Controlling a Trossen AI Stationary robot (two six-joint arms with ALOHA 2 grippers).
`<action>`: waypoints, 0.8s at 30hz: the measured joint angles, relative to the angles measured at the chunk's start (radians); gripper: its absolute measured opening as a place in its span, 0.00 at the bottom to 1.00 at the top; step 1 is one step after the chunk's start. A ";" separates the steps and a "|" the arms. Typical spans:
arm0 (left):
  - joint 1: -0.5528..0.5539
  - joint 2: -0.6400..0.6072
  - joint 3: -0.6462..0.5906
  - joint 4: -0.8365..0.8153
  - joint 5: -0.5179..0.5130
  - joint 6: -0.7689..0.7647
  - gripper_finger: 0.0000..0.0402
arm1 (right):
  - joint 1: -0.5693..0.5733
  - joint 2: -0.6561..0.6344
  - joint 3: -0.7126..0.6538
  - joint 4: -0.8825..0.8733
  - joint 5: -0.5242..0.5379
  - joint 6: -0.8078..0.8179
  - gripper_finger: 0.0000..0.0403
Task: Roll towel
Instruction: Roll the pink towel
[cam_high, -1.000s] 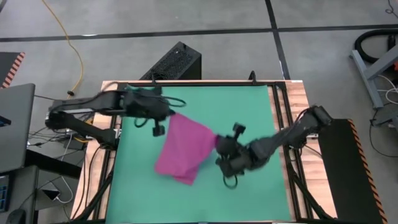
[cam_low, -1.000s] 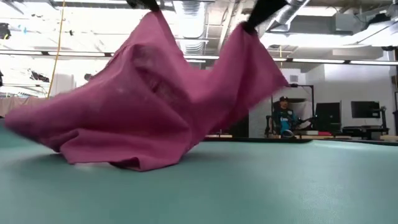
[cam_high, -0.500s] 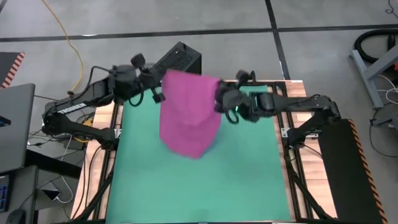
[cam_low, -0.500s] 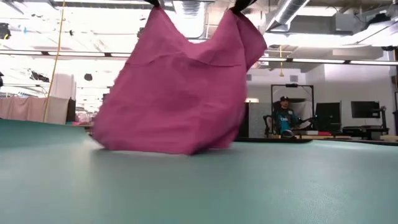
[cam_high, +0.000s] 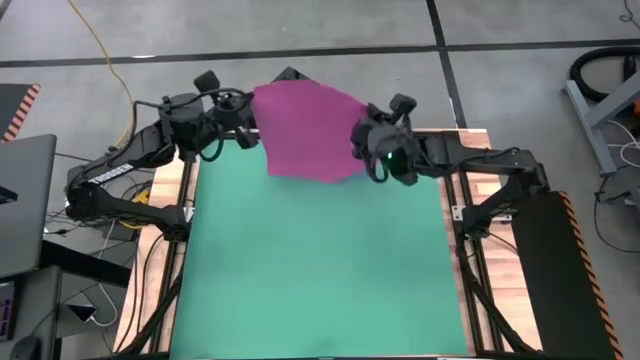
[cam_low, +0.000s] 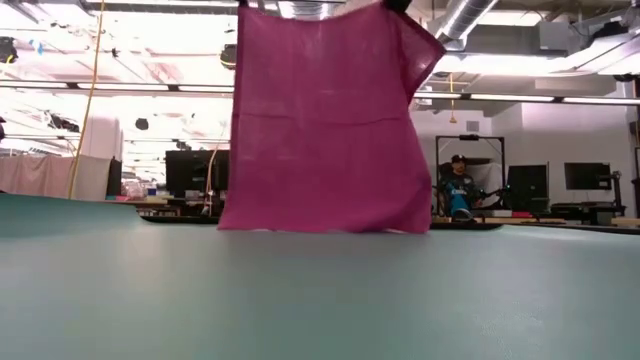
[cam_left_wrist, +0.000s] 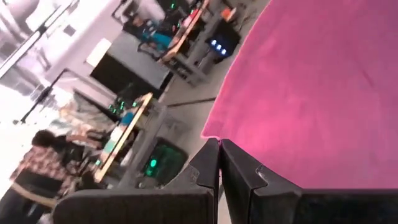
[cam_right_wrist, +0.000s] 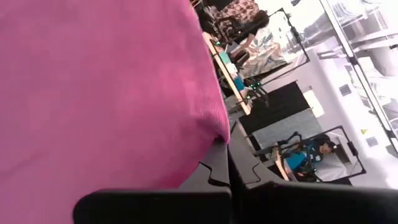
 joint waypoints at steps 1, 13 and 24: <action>-0.010 -0.011 0.000 -0.021 -0.014 -0.006 0.00 | 0.021 -0.005 0.000 -0.058 0.008 0.050 0.00; -0.256 -0.087 0.002 -0.669 0.048 -0.640 0.00 | 0.383 -0.006 -0.037 -0.784 -0.267 1.056 0.00; -0.594 -0.062 -0.404 -0.220 0.119 -0.749 0.01 | 0.636 0.056 -0.184 -0.594 -0.388 1.226 0.00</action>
